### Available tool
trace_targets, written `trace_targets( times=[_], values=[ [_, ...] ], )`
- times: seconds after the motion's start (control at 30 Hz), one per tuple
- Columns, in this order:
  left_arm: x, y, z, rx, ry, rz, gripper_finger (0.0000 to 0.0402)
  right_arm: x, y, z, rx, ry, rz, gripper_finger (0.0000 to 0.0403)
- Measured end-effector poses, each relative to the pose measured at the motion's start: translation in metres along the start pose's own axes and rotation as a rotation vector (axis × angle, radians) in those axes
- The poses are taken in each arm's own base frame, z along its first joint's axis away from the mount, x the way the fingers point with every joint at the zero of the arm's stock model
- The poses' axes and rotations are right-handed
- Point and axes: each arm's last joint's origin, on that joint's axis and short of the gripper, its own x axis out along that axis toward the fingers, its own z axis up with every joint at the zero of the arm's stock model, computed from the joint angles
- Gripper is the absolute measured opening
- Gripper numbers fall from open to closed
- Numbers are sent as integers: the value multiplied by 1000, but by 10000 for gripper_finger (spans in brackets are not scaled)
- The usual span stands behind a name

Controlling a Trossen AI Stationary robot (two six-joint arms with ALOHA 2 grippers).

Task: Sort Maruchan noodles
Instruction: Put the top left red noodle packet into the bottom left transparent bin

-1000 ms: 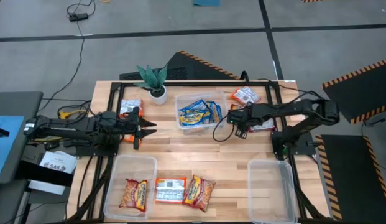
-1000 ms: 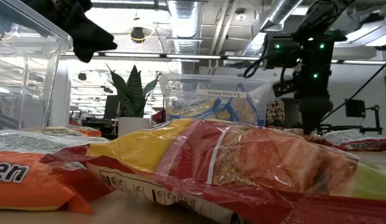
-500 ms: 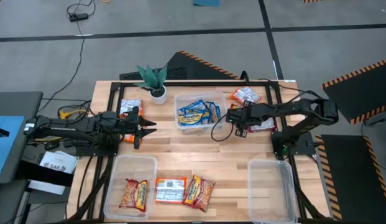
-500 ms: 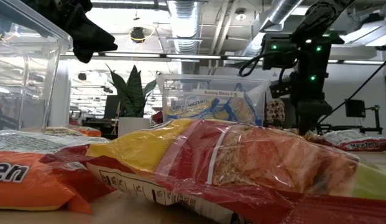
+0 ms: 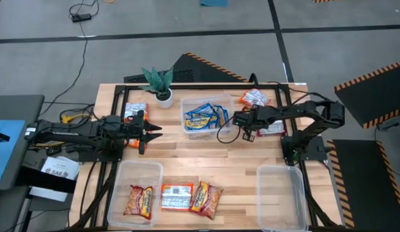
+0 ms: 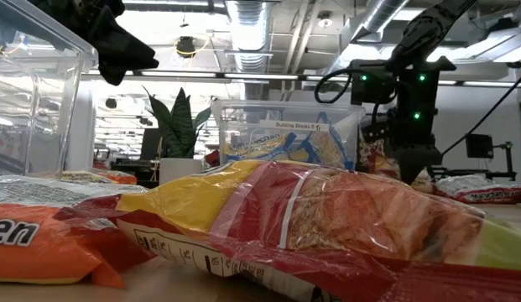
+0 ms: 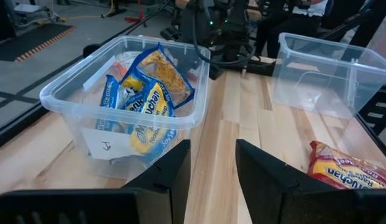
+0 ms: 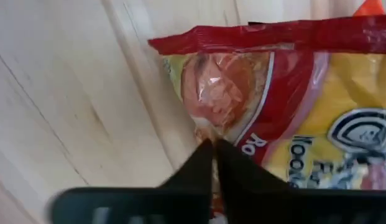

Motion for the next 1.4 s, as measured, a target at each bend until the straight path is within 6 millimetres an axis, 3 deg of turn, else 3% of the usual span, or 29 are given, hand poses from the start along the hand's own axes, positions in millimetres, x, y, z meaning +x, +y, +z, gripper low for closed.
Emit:
trace_targets(
  times=[0.23,0.57,0.73,0.9,1.17,1.27,1.4],
  values=[
    [0,0,0,0,0,0,114,-22,-7,-16,77,27,3,7],
    [0,0,0,0,-1,0,114,-103,-14,-38,181,-152,77,7],
    [0,0,0,0,-1,0,114,-121,-12,-43,289,-266,159,21],
    [0,0,0,-1,0,0,114,-109,-7,-45,331,-248,161,77],
    [0,0,-1,-1,9,1,114,-59,6,-56,370,-304,208,174],
    [0,0,-1,10,6,1,114,-49,11,-51,328,-404,245,206],
    [0,0,-1,12,5,6,114,-38,12,-46,217,-441,163,232]
  ],
)
